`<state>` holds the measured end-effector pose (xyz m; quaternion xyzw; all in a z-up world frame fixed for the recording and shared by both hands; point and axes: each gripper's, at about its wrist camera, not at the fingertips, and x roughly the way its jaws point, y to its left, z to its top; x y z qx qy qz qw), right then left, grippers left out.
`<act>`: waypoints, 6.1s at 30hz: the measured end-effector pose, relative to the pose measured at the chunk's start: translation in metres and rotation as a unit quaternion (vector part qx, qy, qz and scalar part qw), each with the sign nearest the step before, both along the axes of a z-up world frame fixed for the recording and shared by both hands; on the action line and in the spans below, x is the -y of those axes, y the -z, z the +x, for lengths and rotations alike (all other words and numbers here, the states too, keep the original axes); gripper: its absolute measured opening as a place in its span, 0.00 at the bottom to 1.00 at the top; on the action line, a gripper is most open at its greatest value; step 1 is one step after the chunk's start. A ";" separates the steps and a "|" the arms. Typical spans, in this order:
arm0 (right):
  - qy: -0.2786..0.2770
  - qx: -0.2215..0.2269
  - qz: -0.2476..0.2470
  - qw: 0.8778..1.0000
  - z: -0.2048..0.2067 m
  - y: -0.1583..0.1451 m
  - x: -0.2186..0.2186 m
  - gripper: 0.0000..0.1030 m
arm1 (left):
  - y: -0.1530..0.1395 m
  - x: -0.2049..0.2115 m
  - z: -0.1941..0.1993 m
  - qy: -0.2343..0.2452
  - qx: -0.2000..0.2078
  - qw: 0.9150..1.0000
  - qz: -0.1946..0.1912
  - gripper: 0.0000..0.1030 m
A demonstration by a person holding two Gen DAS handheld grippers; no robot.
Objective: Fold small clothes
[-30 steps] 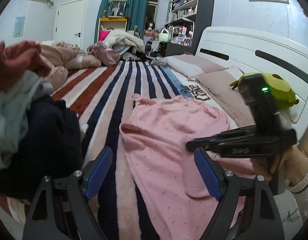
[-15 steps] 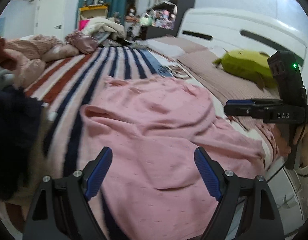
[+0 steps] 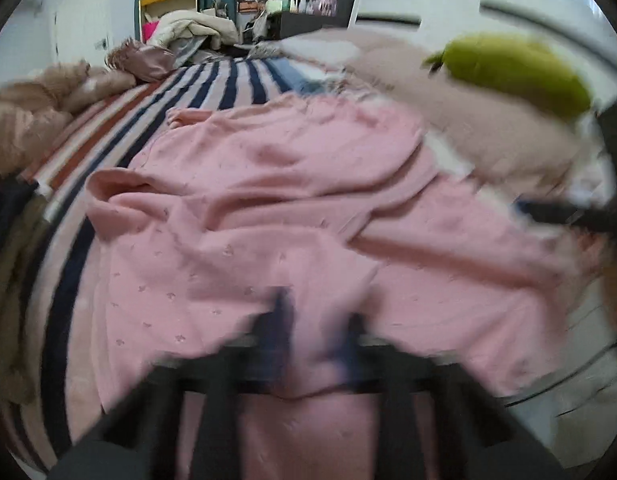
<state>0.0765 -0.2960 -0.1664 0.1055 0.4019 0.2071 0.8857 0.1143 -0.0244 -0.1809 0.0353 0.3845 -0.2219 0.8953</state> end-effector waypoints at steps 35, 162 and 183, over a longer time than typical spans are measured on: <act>0.018 -0.040 -0.137 0.990 0.136 0.008 -0.022 0.07 | -0.033 -0.035 0.053 -0.011 0.023 0.999 0.031 0.52; 0.037 0.011 -0.003 0.999 0.107 -0.051 -0.012 0.04 | -0.079 -0.069 0.110 -0.065 0.048 0.997 0.019 0.06; 0.002 -0.076 -0.038 0.996 0.080 -0.017 0.021 0.73 | -0.025 -0.092 0.108 -0.037 -0.062 0.997 0.013 0.89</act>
